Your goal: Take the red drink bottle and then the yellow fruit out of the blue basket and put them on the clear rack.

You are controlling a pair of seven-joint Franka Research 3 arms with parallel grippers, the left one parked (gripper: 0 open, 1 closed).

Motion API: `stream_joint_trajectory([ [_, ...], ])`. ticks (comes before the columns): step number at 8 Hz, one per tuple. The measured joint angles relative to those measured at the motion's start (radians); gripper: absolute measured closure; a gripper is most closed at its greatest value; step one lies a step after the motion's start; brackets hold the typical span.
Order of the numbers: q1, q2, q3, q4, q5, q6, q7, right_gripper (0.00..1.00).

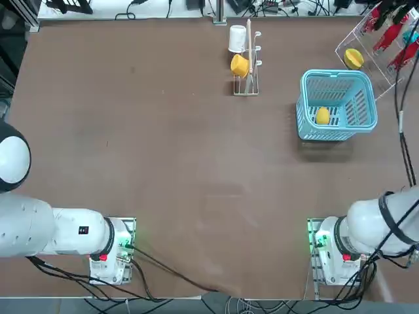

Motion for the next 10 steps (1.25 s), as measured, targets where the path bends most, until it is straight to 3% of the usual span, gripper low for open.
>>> stream_joint_trajectory([
  [5, 0.145, -0.258, 0.003, -0.549, 0.001, 0.365, 0.356, 0.0],
  [7, 0.158, -0.308, 0.002, -0.691, 0.001, 0.496, 0.392, 0.0],
  [10, 0.166, -0.323, 0.002, -0.837, 0.001, 0.683, 0.395, 0.0],
])
